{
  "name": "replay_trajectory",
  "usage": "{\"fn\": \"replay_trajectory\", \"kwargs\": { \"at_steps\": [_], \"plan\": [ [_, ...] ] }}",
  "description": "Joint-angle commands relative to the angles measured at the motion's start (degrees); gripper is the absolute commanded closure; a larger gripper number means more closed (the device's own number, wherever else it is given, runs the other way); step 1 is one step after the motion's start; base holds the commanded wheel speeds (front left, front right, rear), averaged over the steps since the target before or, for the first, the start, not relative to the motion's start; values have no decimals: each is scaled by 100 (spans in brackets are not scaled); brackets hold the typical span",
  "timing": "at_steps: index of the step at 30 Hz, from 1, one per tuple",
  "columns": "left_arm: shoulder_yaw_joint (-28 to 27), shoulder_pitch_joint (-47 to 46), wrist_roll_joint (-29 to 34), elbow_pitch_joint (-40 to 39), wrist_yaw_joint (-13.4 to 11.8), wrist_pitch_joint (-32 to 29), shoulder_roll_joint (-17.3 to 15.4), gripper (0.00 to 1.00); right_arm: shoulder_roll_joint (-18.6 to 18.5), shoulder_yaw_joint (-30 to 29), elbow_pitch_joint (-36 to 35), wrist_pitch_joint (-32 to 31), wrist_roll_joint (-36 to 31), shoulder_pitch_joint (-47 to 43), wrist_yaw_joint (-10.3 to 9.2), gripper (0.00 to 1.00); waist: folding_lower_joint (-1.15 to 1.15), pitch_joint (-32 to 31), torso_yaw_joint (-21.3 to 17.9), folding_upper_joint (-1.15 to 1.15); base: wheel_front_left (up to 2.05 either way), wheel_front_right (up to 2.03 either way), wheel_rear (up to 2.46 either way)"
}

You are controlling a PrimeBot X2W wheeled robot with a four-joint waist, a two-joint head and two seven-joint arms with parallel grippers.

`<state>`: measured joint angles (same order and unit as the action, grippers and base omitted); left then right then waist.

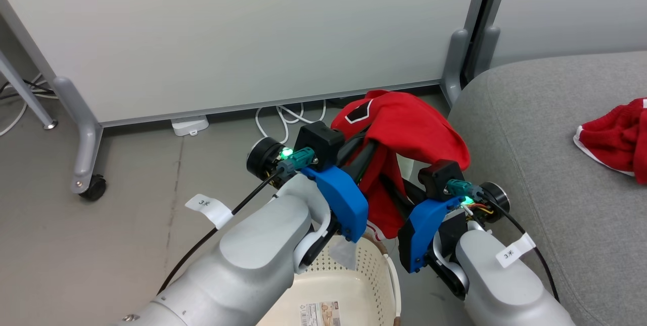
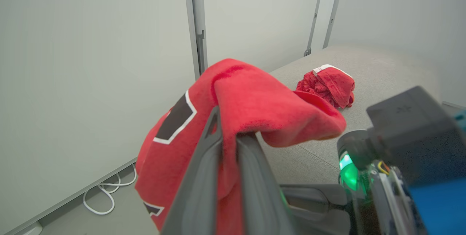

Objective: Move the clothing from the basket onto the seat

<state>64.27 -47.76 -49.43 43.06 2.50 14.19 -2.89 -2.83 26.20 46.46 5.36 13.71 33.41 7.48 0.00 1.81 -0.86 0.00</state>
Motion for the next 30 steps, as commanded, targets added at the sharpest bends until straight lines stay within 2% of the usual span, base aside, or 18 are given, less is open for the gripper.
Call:
{"fn": "replay_trajectory", "kwargs": {
  "at_steps": [1,7,9,10,11,12,13,23,30],
  "plan": [
    [23,-104,-34,17,-19,33,-1,100,-10,21,46,49,46,106,3,100,0,-14,-12,0,0,0,0],
    [71,-120,-78,45,-34,59,-1,100,-10,70,133,101,126,158,3,100,0,-29,-33,0,0,0,0],
    [102,-135,-99,64,-41,71,-1,75,-10,97,168,132,152,180,3,100,0,-38,-36,0,0,0,0],
    [102,-135,-99,64,-41,71,-1,75,-10,97,168,132,152,180,3,100,0,-38,-36,0,0,0,0],
    [132,-135,-130,79,-45,64,-1,21,-10,111,193,156,166,199,3,100,0,-42,-35,0,0,0,0],
    [132,-135,-130,79,-45,64,-1,21,-10,111,193,156,166,199,3,100,0,-42,-35,0,0,0,0],
    [147,-137,-137,90,-49,65,-1,0,-10,118,205,170,177,200,3,100,0,-44,-35,0,0,0,0],
    [216,31,-206,226,-27,80,-1,0,-10,151,312,268,249,262,3,100,0,-76,-44,0,0,0,0],
    [-151,259,-93,66,-98,107,-176,0,-10,71,377,348,211,258,3,100,0,-66,-39,0,0,0,0]
  ]
}}
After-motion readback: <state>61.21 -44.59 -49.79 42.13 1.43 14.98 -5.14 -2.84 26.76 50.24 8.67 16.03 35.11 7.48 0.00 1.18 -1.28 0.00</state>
